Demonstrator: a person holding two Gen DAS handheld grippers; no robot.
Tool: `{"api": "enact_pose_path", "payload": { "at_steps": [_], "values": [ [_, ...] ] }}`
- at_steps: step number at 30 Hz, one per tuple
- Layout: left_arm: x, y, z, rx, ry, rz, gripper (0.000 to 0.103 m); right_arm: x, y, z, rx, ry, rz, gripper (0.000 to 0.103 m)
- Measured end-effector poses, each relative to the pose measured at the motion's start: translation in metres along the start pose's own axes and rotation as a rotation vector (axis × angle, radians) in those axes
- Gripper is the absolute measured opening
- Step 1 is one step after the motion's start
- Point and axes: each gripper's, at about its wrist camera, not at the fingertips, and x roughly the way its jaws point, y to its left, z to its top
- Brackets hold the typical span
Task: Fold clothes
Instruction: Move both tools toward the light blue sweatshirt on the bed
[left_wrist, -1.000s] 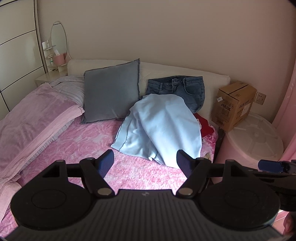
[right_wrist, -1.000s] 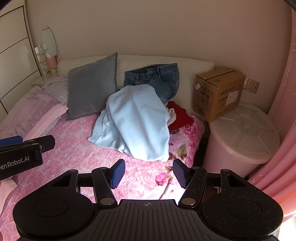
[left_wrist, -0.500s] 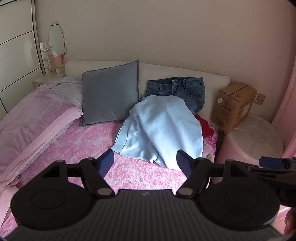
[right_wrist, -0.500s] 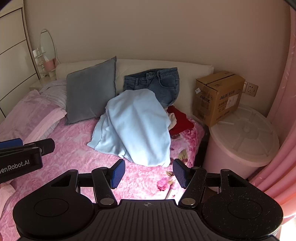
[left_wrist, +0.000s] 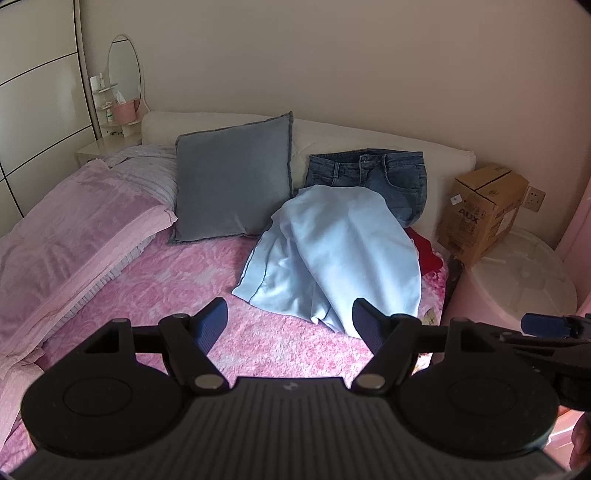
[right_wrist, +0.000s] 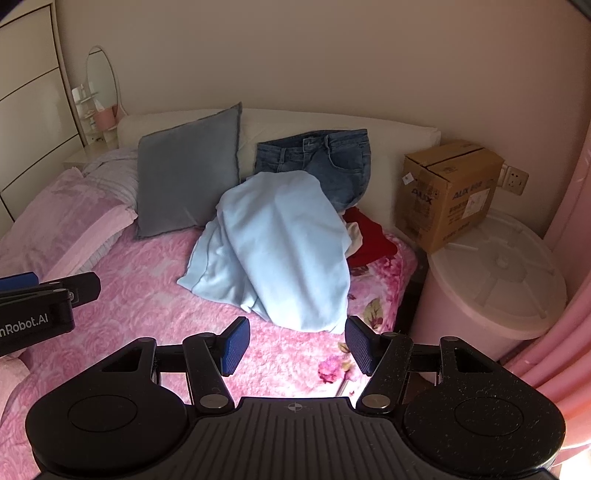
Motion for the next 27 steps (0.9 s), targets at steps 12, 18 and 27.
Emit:
{"api": "enact_pose_path", "payload": {
  "at_steps": [12,18,27],
  "values": [
    [0.041,-0.004,0.010,-0.009,0.065,0.006,0.072,0.033,-0.021,0.014,0.014,0.031,0.005,0.061],
    [0.067,-0.009,0.019,-0.003,0.091,0.004,0.072,0.053,-0.031,0.023,0.018,0.029,0.019,0.061],
    [0.114,-0.026,0.036,0.011,0.128,0.000,0.072,0.081,-0.048,0.040,0.007,-0.024,0.069,0.061]
  ]
}}
